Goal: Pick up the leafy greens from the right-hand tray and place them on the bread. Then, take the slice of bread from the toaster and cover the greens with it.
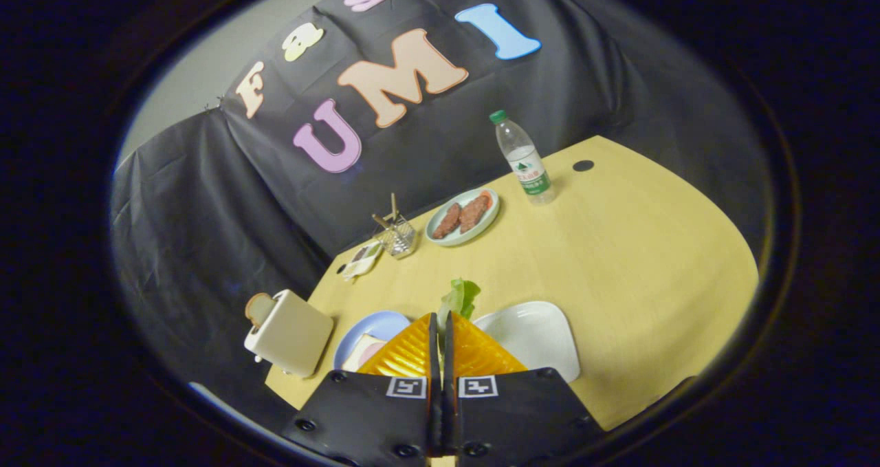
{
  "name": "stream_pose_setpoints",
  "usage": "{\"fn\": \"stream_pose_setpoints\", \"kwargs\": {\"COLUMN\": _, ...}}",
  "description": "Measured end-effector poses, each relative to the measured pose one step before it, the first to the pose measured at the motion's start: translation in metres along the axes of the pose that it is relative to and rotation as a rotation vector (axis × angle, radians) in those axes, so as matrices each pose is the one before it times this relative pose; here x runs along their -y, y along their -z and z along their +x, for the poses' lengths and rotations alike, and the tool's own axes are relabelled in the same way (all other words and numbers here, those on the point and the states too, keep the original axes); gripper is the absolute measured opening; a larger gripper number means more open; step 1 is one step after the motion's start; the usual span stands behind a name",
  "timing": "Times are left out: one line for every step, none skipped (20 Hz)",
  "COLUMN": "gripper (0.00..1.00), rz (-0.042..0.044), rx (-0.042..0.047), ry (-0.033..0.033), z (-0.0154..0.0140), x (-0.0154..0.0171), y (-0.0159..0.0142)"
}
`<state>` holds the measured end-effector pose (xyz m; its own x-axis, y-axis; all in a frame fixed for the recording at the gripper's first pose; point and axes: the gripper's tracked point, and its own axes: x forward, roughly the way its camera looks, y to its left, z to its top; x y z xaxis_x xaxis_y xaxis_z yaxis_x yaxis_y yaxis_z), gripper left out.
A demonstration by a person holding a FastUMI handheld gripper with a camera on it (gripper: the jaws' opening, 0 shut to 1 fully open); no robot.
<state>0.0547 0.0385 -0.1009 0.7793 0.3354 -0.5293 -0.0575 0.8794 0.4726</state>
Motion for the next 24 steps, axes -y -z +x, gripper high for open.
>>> {"fn": "stream_pose_setpoints", "kwargs": {"gripper": 0.03, "rz": 0.00367, "rx": 0.00652, "ry": -0.02013, "z": -0.00024, "x": -0.01125, "y": 0.00012}}
{"fn": "stream_pose_setpoints", "kwargs": {"gripper": 0.03, "rz": 0.009, "rx": 0.00399, "ry": -0.02821, "z": 0.00029, "x": -0.01238, "y": 0.00069}}
{"fn": "stream_pose_setpoints", "kwargs": {"gripper": 0.03, "rz": 0.01307, "rx": 0.00239, "ry": -0.03271, "z": 0.0012, "x": -0.01538, "y": 0.00129}}
{"fn": "stream_pose_setpoints", "kwargs": {"gripper": 0.03, "rz": 0.00919, "rx": -0.0035, "ry": -0.03303, "z": 0.00143, "x": -0.01423, "y": 0.00251}}
{"fn": "stream_pose_setpoints", "kwargs": {"gripper": 0.03, "rz": 0.00094, "rx": -0.00441, "ry": -0.02646, "z": 0.00419, "x": -0.01381, "y": 0.00297}}
{"fn": "stream_pose_setpoints", "kwargs": {"gripper": 0.03, "rz": 0.00231, "rx": -0.00134, "ry": -0.02169, "z": 0.00522, "x": -0.01102, "y": 0.0043}}
{"fn": "stream_pose_setpoints", "kwargs": {"gripper": 0.03, "rz": -0.00178, "rx": -0.00337, "ry": -0.02363, "z": 0.00653, "x": -0.01125, "y": 0.00424}}
{"fn": "stream_pose_setpoints", "kwargs": {"gripper": 0.03, "rz": 0.0007, "rx": -0.00635, "ry": -0.02377, "z": 0.00692, "x": -0.01305, "y": 0.00565}}
{"fn": "stream_pose_setpoints", "kwargs": {"gripper": 0.03, "rz": 0.00273, "rx": -0.00843, "ry": -0.02251, "z": 0.00859, "x": -0.01138, "y": 0.00699}}
{"fn": "stream_pose_setpoints", "kwargs": {"gripper": 0.03, "rz": 0.00518, "rx": -0.00781, "ry": -0.02074, "z": 0.00834, "x": -0.00916, "y": 0.00764}}
{"fn": "stream_pose_setpoints", "kwargs": {"gripper": 0.03, "rz": 0.00571, "rx": -0.00596, "ry": -0.01353, "z": 0.00793, "x": -0.00759, "y": 0.00666}}
{"fn": "stream_pose_setpoints", "kwargs": {"gripper": 0.03, "rz": 0.00414, "rx": -0.00765, "ry": -0.00697, "z": 0.0099, "x": -0.00418, "y": 0.00733}}
{"fn": "stream_pose_setpoints", "kwargs": {"gripper": 0.03, "rz": 0.00556, "rx": -0.01167, "ry": -0.00592, "z": 0.009, "x": -0.00366, "y": 0.00848}}
{"fn": "stream_pose_setpoints", "kwargs": {"gripper": 0.03, "rz": 0.01006, "rx": -0.01252, "ry": -0.00623, "z": 0.00945, "x": -0.00295, "y": 0.00828}}
{"fn": "stream_pose_setpoints", "kwargs": {"gripper": 0.03, "rz": 0.01025, "rx": -0.01693, "ry": -0.00917, "z": 0.00847, "x": -0.00378, "y": 0.00858}}
{"fn": "stream_pose_setpoints", "kwargs": {"gripper": 0.03, "rz": 0.0053, "rx": -0.0166, "ry": -0.00178, "z": 0.00816, "x": -0.00207, "y": 0.00925}}
{"fn": "stream_pose_setpoints", "kwargs": {"gripper": 0.03, "rz": -0.00462, "rx": -0.01515, "ry": 0.01205, "z": 0.00753, "x": 0.00246, "y": 0.00661}}
{"fn": "stream_pose_setpoints", "kwargs": {"gripper": 0.03, "rz": -0.01042, "rx": -0.00855, "ry": 0.01403, "z": 0.00592, "x": 0.00267, "y": 0.00637}}
{"fn": "stream_pose_setpoints", "kwargs": {"gripper": 0.03, "rz": -0.00875, "rx": -0.00953, "ry": 0.01554, "z": 0.00488, "x": 0.00305, "y": 0.00557}}
{"fn": "stream_pose_setpoints", "kwargs": {"gripper": 0.03, "rz": -0.00703, "rx": -0.00972, "ry": 0.02015, "z": 0.00176, "x": 0.00386, "y": 0.00696}}
{"fn": "stream_pose_setpoints", "kwargs": {"gripper": 0.03, "rz": -0.01421, "rx": -0.00016, "ry": 0.03239, "z": 0.00257, "x": 0.00808, "y": 0.0029}}
{"fn": "stream_pose_setpoints", "kwargs": {"gripper": 0.03, "rz": -0.02558, "rx": 0.00465, "ry": 0.04994, "z": 0.00176, "x": 0.01213, "y": 0.00158}}
{"fn": "stream_pose_setpoints", "kwargs": {"gripper": 0.03, "rz": -0.02893, "rx": -0.00255, "ry": 0.04604, "z": 0.00201, "x": 0.01186, "y": 0.00285}}
{"fn": "stream_pose_setpoints", "kwargs": {"gripper": 0.03, "rz": -0.02062, "rx": -0.01169, "ry": 0.03545, "z": 0.00001, "x": 0.00779, "y": 0.00683}}
